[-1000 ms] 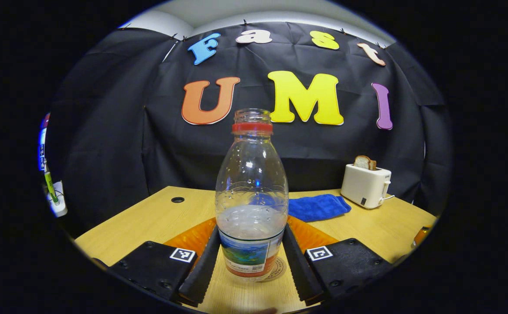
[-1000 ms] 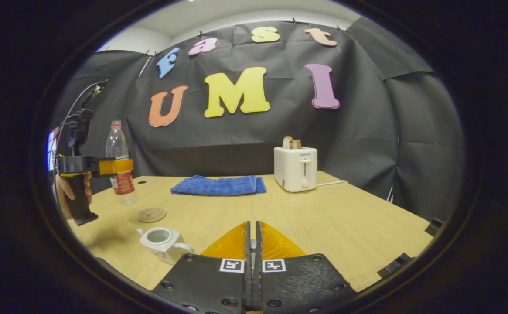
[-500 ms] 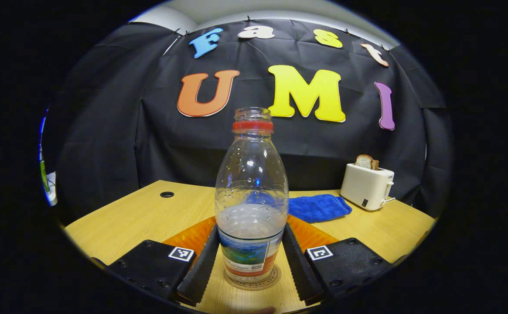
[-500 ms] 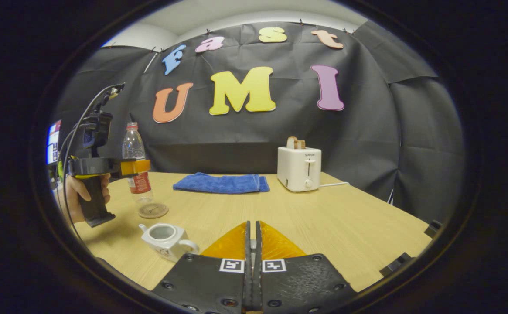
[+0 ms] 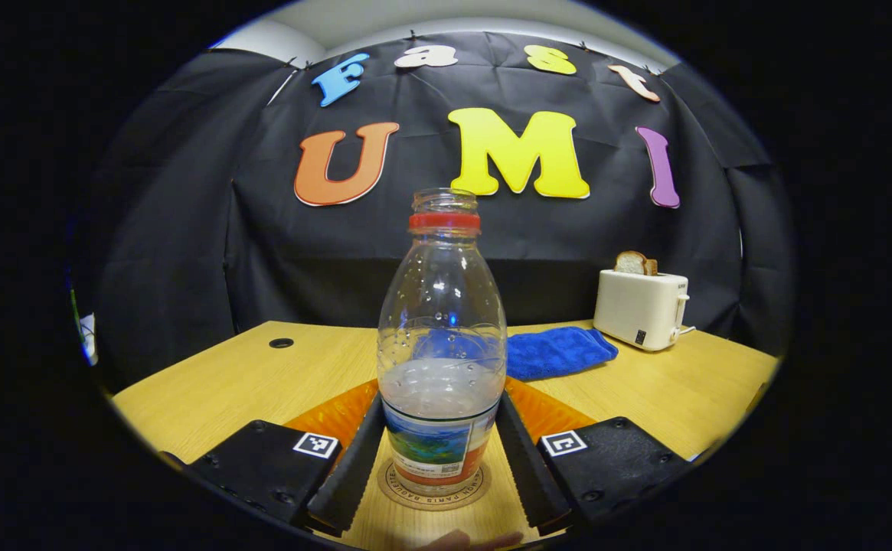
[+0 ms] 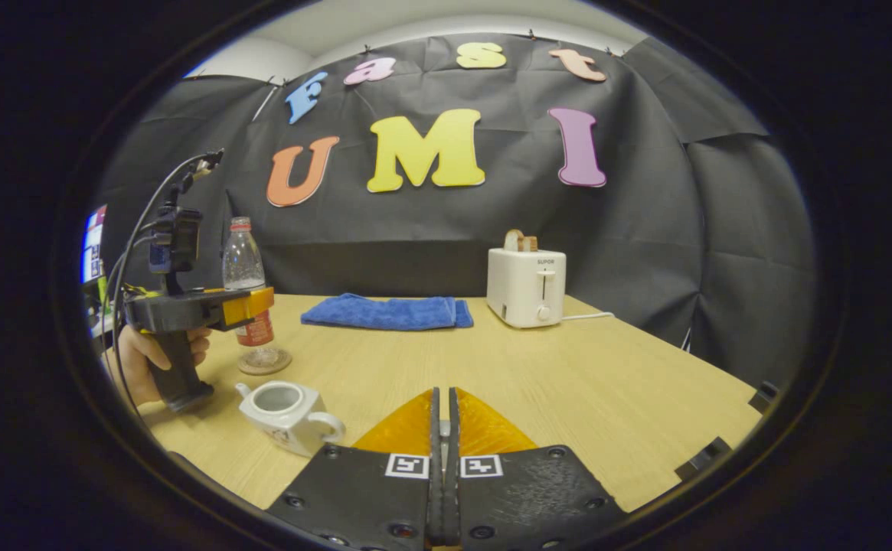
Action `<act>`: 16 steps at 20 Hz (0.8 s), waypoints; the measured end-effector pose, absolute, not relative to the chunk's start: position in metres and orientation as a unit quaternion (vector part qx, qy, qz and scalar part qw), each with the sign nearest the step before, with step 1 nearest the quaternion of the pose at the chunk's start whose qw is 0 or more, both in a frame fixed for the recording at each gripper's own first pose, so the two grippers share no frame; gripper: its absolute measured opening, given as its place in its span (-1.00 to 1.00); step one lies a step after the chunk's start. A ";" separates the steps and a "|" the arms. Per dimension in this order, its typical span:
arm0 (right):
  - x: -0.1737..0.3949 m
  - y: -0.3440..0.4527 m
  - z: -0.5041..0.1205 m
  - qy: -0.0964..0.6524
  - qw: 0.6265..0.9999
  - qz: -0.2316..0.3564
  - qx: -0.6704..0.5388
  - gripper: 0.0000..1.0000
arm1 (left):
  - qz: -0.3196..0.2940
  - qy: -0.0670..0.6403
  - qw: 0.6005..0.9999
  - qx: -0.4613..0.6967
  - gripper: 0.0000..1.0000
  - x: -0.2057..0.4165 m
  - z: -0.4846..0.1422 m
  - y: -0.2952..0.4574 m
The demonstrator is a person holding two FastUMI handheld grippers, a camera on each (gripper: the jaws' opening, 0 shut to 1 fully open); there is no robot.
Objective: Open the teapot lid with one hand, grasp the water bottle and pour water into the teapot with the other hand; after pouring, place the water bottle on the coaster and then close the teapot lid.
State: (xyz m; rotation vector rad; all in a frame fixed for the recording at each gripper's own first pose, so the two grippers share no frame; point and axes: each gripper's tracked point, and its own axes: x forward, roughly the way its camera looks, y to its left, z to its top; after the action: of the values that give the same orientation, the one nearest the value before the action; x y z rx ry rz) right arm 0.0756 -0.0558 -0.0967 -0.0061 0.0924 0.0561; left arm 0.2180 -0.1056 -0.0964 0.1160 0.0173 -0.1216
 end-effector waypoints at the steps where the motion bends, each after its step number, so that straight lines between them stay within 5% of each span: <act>1: 0.076 -0.056 -0.097 0.047 0.999 0.028 -0.002 -1.00 | -0.059 0.010 0.996 0.064 0.63 0.219 -0.097 -0.105; 16: 0.072 -0.049 -0.092 0.037 0.998 0.041 -0.006 -0.99 | -0.081 0.025 0.996 0.041 0.93 0.204 -0.097 -0.105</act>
State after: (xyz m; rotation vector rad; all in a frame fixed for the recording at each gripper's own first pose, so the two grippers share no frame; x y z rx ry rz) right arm 0.0715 -0.0492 -0.0916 -0.0113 0.0743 0.0813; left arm 0.2043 -0.1048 -0.0973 0.0816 0.0500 -0.1632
